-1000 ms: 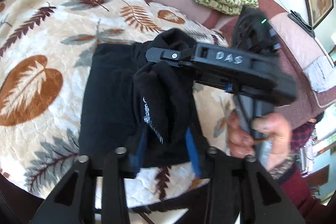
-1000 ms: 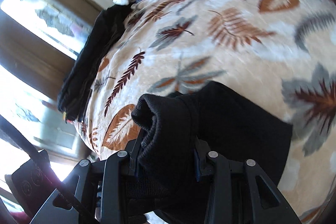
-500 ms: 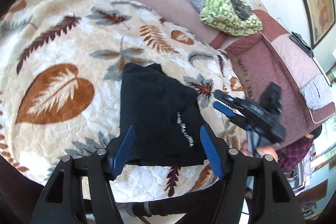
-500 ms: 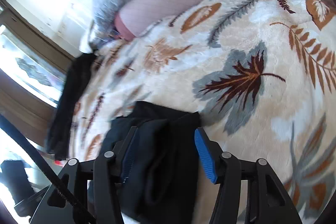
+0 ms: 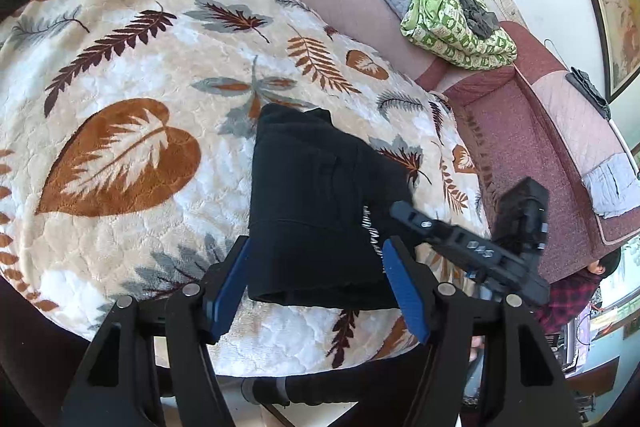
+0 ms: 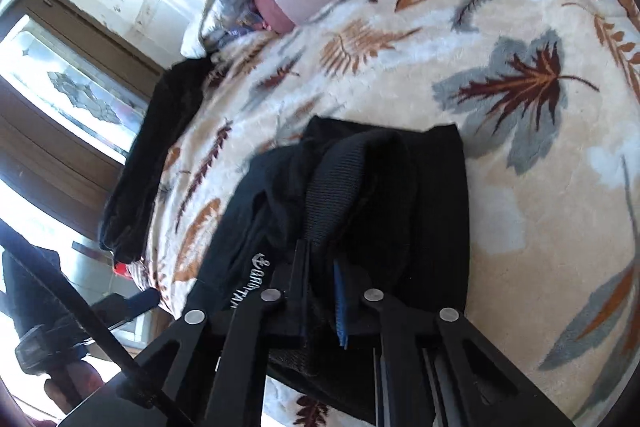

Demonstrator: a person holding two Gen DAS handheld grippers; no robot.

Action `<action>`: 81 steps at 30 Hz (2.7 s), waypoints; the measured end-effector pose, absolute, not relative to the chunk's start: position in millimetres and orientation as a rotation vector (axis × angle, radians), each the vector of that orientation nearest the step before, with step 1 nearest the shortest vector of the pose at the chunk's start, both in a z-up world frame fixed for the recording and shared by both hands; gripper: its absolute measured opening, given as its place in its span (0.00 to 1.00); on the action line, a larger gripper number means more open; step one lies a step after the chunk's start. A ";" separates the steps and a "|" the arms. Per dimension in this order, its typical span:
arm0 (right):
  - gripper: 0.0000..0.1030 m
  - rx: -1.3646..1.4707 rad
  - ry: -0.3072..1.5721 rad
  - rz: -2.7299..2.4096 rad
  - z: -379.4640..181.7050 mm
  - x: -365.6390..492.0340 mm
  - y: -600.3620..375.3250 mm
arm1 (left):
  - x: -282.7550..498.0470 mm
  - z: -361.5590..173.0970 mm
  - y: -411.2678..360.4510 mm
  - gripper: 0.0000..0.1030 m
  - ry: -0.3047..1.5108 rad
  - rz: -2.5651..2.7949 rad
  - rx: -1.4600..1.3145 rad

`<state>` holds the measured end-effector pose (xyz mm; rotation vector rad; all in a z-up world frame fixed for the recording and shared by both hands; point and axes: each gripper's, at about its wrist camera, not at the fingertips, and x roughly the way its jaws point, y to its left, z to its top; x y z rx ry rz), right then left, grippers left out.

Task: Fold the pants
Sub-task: 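Release the folded pants and press the stack flat with both tools, then open both tools and pull them back from the black pants stack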

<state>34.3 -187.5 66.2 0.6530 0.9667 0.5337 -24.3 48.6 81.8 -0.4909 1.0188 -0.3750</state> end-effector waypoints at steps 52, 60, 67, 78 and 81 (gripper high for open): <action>0.67 0.709 0.937 0.223 37.9 37.2 -258.7 | -7.8 39.0 52.2 0.89 1.083 -0.284 -0.405; 0.65 0.863 0.903 0.207 14.6 -4.8 -301.4 | -18.9 42.6 31.1 0.89 1.101 -0.317 -0.332; 0.79 0.659 0.834 0.177 21.1 -10.9 -265.8 | -48.5 60.2 39.8 0.89 1.047 -0.269 -0.284; 0.83 0.396 0.760 0.115 21.7 -23.7 -235.6 | -64.3 64.7 42.3 0.89 1.026 -0.286 -0.308; 0.83 0.373 0.753 0.107 21.7 -24.8 -232.3 | -63.2 61.7 38.2 0.89 1.018 -0.302 -0.295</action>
